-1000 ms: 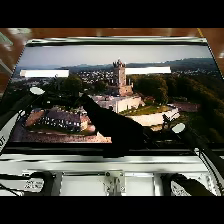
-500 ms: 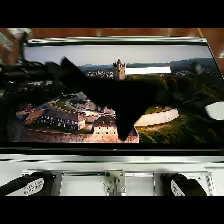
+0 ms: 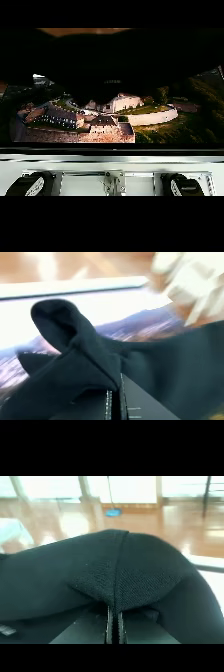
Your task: Fold the shirts.
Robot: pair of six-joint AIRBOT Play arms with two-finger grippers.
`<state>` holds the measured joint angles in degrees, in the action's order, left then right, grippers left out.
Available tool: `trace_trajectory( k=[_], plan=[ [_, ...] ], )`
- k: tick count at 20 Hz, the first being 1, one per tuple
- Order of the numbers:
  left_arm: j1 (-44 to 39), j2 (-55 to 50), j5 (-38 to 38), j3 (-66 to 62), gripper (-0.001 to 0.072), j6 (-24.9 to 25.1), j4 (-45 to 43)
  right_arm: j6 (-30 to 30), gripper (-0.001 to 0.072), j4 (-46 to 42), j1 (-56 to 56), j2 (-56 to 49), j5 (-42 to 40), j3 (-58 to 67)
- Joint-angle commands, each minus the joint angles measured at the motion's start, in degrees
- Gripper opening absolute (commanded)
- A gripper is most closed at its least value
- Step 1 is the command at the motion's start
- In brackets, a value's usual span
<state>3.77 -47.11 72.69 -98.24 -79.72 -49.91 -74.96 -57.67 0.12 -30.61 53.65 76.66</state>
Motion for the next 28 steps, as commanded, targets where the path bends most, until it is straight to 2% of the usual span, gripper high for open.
trace_trajectory(
  k=[1, 3, 4, 6, 9, 12, 15, 18, 20, 22, 23, 24, 26, 27, 28],
  plan=[
    [0.13, 3.96, 10.51, -1.29, 0.0045, -6.08, -18.36, -8.46, 0.0068, -6.36, -0.02, 2.49, 13.49, 2.36],
    [0.13, 3.98, 10.49, -1.27, 0.0045, -6.05, -20.72, -19.17, 0.0068, -10.23, -0.02, 1.25, 24.3, 2.36],
    [0.13, 3.48, 10.51, -1.27, 0.0045, -6.03, -21.2, -21.42, 0.0068, -11.56, -0.02, -0.07, 29.86, 2.36],
    [0.13, 1.27, 10.27, -1.25, 0.0046, -5.03, -21.73, -21.44, 0.0068, -11.82, 0.0, -3.93, 39.39, 2.16],
    [0.13, -5.05, 6.93, 0.42, 0.0046, -4.76, -21.68, -20.52, 0.0068, -9.62, 0.0, -10.54, 43.98, -0.92],
    [-0.22, -14.36, 1.11, 3.69, 0.0046, -4.13, -21.53, -18.16, 0.0068, -10.34, 3.04, -18.32, 40.44, -8.48],
    [-4.04, -28.06, -6.05, 4.46, 0.0046, -3.43, -18.84, -16.09, 0.0068, -10.32, 7.89, -29.0, 29.03, -15.23],
    [-9.94, -42.25, -13.57, 4.39, 0.0047, -3.48, -12.33, -13.86, 0.0067, -7.48, 10.4, -41.0, 20.09, -15.78],
    [-13.2, -50.14, -14.38, 4.39, 0.0047, -3.5, -8.57, -12.85, 0.0067, -2.27, 10.4, -45.99, 17.88, -15.78],
    [-15.89, -56.94, -10.86, 4.39, 0.0051, -3.52, -4.0, -11.28, 0.0067, 0.52, 10.4, -48.26, 17.7, -15.78],
    [-16.52, -59.01, -8.79, 4.37, 0.0075, -3.5, -2.08, -11.13, 0.0068, 0.55, 10.4, -48.39, 17.68, -15.78],
    [-16.61, -60.19, -7.17, 4.37, 0.0155, -3.52, -1.9, -10.67, 0.0068, 0.46, 10.38, -48.37, 17.77, -15.78],
    [-14.27, -59.84, -3.06, 3.87, 0.0663, -4.22, -2.56, -10.01, 0.0068, 0.55, 10.4, -48.39, 18.86, -15.78],
    [-11.74, -58.86, 0.48, 3.02, 0.0692, -4.37, -2.56, -9.9, 0.0068, 0.57, 10.4, -48.39, 19.91, -15.78],
    [-8.9, -57.44, 3.98, 2.4, 0.0691, -4.55, -2.51, -9.4, 0.0068, 0.57, 10.4, -48.37, 20.61, -15.78]
  ],
)
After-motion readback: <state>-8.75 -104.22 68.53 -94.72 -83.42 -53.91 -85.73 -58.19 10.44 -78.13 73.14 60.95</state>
